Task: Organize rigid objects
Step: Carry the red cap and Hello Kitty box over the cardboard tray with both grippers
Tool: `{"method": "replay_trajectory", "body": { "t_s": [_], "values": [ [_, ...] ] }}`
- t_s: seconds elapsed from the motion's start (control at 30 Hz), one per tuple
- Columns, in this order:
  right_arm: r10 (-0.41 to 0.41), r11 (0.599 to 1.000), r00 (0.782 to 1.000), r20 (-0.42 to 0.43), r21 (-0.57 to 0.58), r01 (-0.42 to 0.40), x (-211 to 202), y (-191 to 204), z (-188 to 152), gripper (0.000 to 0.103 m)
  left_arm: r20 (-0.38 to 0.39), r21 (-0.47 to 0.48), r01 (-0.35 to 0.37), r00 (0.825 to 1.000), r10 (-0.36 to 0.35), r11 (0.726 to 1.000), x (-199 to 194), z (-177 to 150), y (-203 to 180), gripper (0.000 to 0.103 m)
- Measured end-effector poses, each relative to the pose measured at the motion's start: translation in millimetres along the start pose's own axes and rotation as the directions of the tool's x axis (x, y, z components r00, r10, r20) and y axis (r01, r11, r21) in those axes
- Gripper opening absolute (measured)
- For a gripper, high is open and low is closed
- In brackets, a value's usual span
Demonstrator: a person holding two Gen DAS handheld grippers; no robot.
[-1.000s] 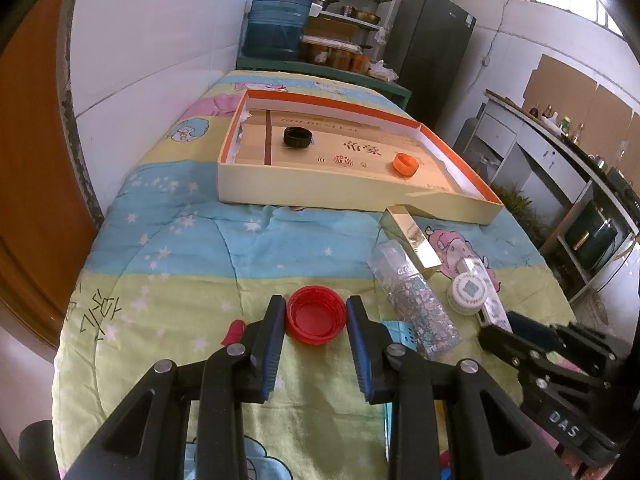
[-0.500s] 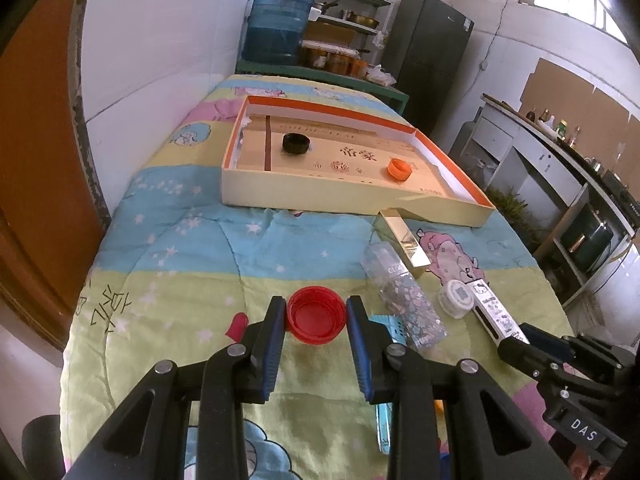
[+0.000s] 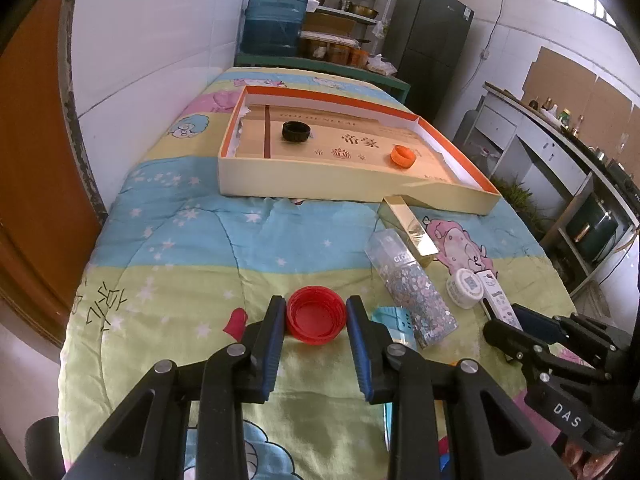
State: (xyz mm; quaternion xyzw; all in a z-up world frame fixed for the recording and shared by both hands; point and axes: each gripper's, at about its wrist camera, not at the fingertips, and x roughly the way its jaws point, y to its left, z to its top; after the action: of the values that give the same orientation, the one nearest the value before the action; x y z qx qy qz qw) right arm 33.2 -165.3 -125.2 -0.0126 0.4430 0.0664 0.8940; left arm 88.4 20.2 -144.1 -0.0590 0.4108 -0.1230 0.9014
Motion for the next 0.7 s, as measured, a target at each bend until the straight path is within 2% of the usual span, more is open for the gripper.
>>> {"method": "replay_trajectory", "body": {
  "t_s": [0.07,0.23,0.7],
  "values": [
    [-0.001,1.0,1.0,0.005,0.013,0.001,-0.5,-1.9,0.8,0.026,0.006,-0.008,0.006,1.0,-0.006,1.0,-0.8,-0.4,1.2,0.031],
    [0.035,0.998,0.999,0.014,0.044,-0.036,-5.6,-7.0,1.2,0.026,0.032,-0.007,0.008,0.999,-0.007,1.0,-8.8,3.3,-0.9,0.031],
    [0.068,0.996,0.991,0.116,0.053,-0.074,-38.7,-10.3,27.5,0.026,0.111,0.021,-0.05,0.993,0.047,0.999,-45.6,34.6,-18.7,0.031]
  ]
}}
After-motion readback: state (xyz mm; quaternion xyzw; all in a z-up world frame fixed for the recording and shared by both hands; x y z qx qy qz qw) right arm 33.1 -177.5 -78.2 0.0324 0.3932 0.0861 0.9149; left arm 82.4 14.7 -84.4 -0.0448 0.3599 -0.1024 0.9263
